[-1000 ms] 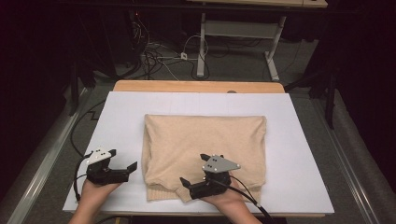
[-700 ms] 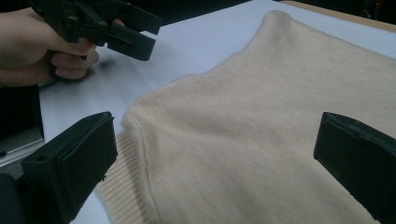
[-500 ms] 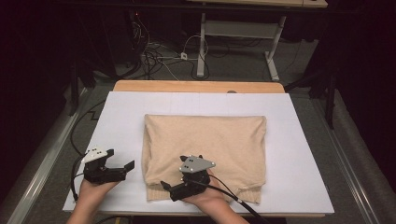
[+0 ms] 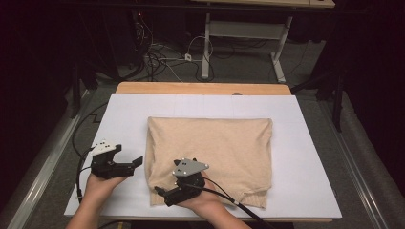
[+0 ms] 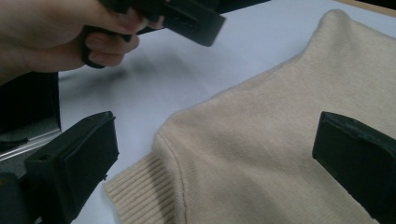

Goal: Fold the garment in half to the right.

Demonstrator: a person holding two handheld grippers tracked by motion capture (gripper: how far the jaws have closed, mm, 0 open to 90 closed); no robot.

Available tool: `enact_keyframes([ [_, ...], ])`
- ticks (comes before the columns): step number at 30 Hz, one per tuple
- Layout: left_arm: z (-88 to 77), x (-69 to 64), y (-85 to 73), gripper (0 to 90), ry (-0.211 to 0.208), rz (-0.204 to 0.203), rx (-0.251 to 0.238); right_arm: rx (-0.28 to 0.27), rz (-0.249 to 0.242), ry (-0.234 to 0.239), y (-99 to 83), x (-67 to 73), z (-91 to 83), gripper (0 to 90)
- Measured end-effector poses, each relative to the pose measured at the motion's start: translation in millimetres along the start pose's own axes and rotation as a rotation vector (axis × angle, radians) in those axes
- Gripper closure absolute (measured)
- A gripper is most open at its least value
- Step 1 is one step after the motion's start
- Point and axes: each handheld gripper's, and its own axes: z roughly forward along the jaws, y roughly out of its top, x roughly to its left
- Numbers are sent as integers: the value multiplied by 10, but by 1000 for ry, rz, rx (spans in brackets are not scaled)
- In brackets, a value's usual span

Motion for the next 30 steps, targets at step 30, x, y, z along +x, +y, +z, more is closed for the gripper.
enact_keyframes([
  [30, 984, 458, 708, 144, 42, -49, 35, 93, -7, 48, 16, 52, 128, 154],
])
